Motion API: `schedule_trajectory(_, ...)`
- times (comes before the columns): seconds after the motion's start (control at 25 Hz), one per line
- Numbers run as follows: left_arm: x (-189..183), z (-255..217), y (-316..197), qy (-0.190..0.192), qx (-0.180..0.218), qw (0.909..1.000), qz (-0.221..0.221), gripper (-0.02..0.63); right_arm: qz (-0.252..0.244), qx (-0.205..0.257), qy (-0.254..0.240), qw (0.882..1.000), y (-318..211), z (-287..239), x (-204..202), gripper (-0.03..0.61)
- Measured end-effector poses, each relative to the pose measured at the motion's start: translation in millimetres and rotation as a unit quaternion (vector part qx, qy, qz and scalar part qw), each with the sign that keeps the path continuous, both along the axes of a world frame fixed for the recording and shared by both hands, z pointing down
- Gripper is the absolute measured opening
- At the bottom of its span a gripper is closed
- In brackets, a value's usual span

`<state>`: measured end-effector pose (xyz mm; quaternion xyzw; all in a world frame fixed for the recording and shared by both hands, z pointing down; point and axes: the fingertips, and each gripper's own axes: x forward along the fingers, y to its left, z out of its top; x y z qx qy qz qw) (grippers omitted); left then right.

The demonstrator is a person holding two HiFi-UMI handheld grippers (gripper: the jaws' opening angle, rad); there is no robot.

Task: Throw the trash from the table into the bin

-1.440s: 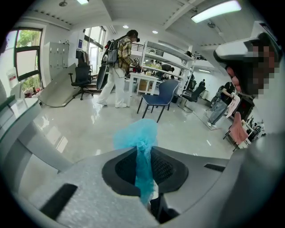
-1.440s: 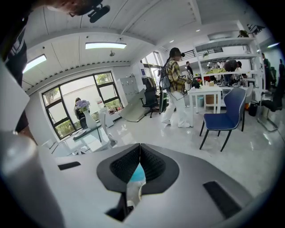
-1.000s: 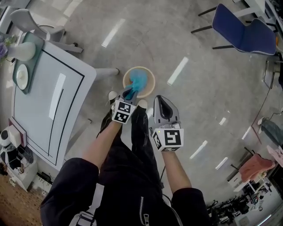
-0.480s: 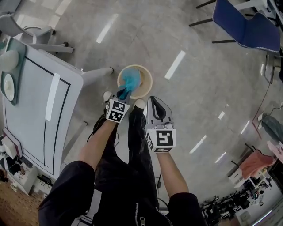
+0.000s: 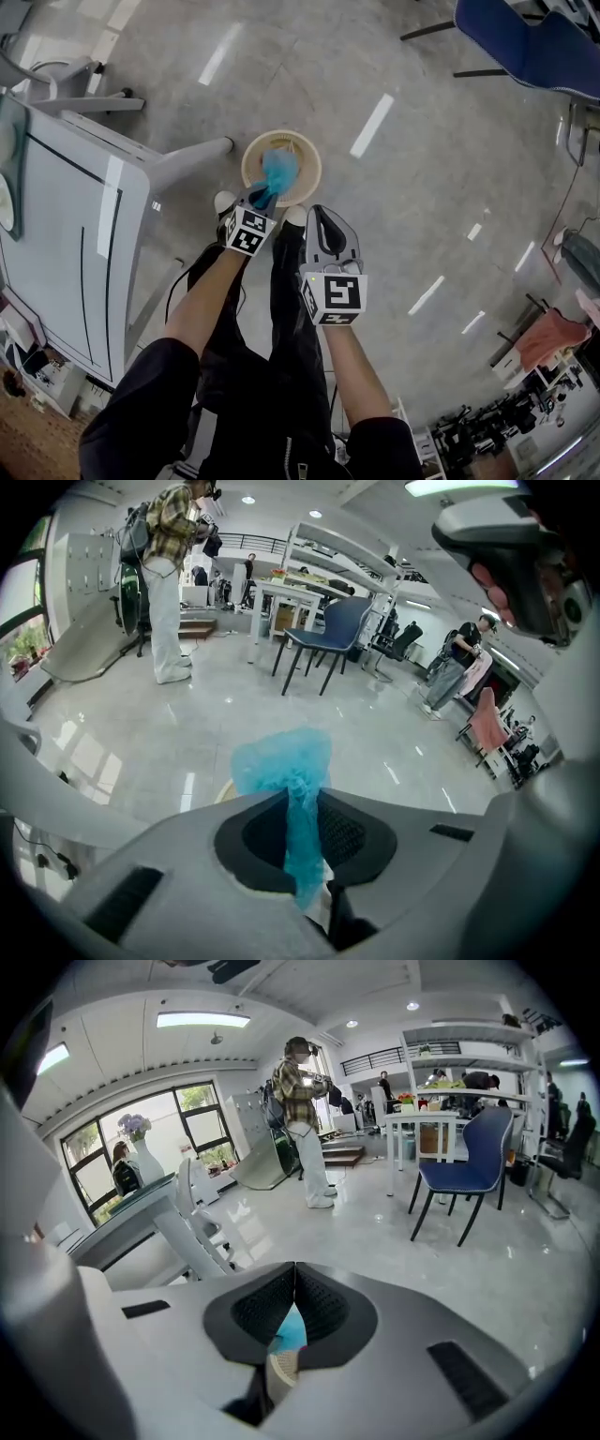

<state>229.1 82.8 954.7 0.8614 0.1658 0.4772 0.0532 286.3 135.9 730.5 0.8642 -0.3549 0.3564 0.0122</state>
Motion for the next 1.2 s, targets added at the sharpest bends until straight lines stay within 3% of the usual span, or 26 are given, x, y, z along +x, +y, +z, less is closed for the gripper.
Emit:
schedule_trajectory(0.32, -14, 34, 10, -0.039, -0.027, 0.9989, -0.001, 0.052, 0.013, -0.011, -0.017, 1.0, 17, 15, -13, 0.009)
schedule_trajectory(0.72, -24, 44, 7, -0.043, -0.004, 0.9988, -0.024, 0.263, 0.02, -0.004, -0.019, 1.0, 18, 14, -16, 0.009)
schedule_trajectory(0.96, -31, 34, 10, -0.046, -0.001, 0.9988, -0.019, 0.276, 0.015, -0.001, -0.019, 1.0, 16, 6, -20, 0.009)
schedule_trajectory(1.2, -26, 0, 2, -0.02, 0.006, 0.9993, -0.03, 0.275, 0.006, 0.006, -0.01, 1.0, 9, -15, -19, 0.009)
